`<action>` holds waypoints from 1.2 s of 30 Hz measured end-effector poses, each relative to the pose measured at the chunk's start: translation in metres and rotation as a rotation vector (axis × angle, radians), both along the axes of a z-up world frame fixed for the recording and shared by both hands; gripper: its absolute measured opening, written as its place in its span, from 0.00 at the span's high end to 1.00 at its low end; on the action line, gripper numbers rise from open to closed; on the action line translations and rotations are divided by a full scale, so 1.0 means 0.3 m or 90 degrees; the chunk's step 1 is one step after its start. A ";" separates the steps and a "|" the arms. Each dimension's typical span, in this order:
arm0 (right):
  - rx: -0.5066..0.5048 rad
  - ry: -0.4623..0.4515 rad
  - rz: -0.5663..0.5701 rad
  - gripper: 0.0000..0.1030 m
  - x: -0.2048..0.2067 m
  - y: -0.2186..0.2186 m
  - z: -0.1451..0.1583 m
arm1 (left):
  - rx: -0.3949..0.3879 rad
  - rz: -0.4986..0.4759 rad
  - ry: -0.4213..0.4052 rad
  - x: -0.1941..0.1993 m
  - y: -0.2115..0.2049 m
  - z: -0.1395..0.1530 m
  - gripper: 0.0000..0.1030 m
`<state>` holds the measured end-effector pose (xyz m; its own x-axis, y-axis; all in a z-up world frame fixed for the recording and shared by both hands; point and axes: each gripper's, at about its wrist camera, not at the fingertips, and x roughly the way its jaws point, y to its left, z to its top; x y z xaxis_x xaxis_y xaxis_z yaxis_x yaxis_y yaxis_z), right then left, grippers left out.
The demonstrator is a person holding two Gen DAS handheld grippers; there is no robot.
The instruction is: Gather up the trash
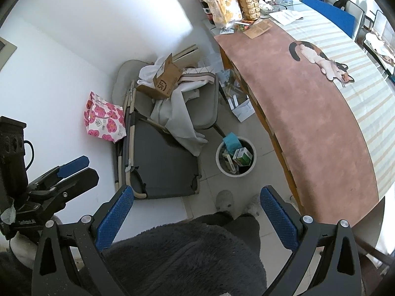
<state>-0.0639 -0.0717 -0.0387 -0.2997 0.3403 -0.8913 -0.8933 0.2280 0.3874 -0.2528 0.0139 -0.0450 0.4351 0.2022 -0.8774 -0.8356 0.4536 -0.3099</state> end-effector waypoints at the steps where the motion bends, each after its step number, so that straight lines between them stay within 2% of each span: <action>1: 0.001 -0.001 -0.001 0.00 -0.002 0.000 0.002 | 0.000 0.000 -0.001 0.002 -0.002 0.000 0.01; 36: 0.005 0.001 -0.016 0.00 0.001 0.013 0.016 | 0.002 -0.002 -0.004 0.021 0.006 0.016 0.01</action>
<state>-0.0637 -0.0676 -0.0338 -0.2927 0.3556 -0.8876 -0.8862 0.2477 0.3915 -0.2466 0.0157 -0.0402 0.4408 0.2032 -0.8743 -0.8325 0.4566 -0.3136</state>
